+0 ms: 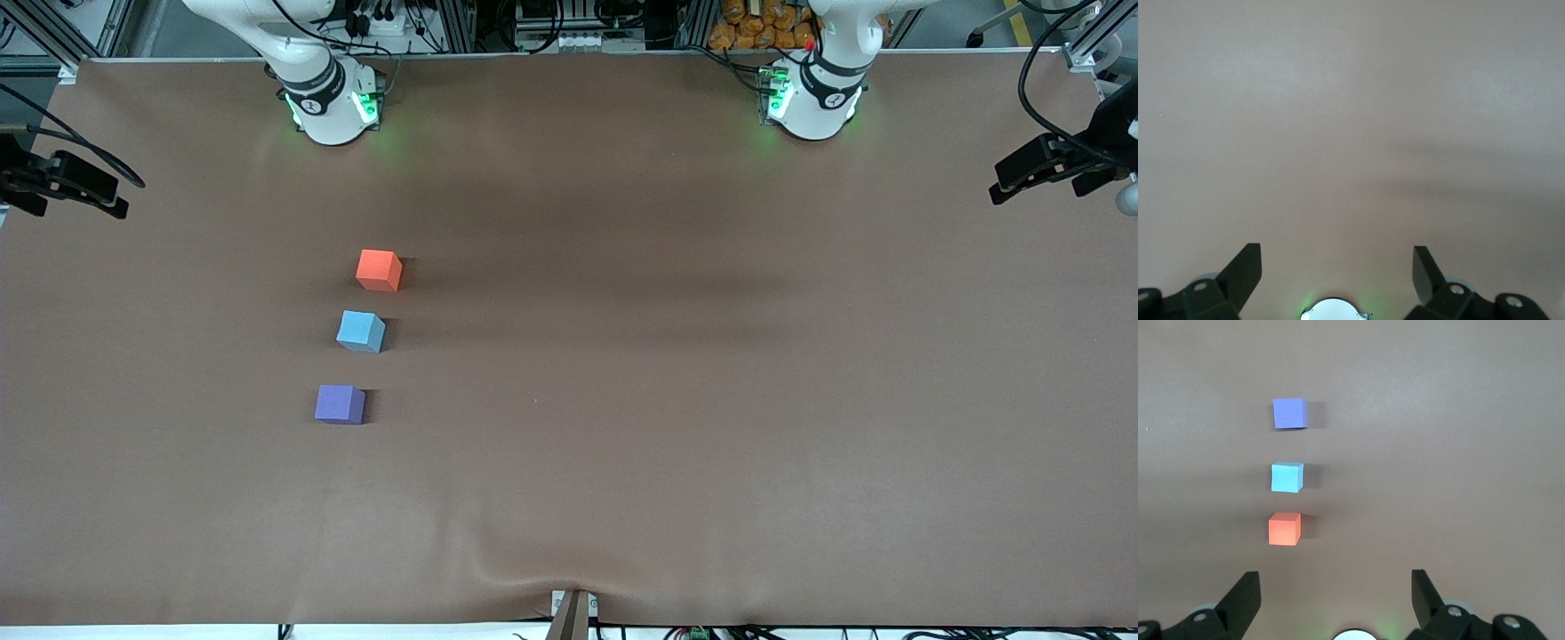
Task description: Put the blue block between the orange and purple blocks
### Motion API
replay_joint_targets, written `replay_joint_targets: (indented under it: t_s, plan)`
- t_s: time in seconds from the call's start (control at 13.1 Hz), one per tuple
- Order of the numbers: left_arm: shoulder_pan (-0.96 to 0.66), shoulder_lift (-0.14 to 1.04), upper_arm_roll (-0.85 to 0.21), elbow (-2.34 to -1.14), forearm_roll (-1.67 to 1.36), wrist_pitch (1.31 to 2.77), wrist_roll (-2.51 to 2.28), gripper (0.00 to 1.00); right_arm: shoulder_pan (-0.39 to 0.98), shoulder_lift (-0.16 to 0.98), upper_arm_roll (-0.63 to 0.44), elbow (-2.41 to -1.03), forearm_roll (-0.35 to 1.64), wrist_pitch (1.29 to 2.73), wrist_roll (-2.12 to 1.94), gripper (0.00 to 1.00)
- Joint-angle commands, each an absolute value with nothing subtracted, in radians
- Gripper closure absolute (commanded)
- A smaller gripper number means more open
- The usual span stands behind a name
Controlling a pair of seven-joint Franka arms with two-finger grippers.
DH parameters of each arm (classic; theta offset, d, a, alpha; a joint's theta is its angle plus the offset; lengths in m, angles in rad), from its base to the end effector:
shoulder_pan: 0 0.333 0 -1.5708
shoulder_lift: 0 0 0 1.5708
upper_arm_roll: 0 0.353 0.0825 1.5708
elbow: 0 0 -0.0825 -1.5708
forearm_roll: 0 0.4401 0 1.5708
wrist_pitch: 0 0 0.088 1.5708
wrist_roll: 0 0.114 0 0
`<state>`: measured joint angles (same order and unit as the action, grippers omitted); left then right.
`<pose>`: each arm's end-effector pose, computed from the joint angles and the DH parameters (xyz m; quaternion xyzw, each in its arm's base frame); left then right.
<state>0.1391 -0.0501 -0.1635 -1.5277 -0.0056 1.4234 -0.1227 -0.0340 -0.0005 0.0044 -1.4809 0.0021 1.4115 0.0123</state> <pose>0.5769 -0.0176 0.6938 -0.9984 -0.0490 0.0273 0.0033 0.5929 -0.0173 0.6881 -0.9992 0.0208 0.0344 0.0013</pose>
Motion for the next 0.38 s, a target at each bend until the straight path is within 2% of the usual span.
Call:
replay_joint_targets:
  t_s: [0.0, 0.31]
  plan:
    - [0.149, -0.066, -0.167, -1.526, -0.011, 1.417, -0.114, 0.00, -0.034, -0.028, 0.015, -1.506, -0.018, 1.446, 0.034, 0.00]
    - [0.150, -0.057, -0.167, -1.505, -0.006, 1.419, -0.112, 0.00, -0.034, -0.028, 0.015, -1.508, -0.017, 1.465, 0.083, 0.00]
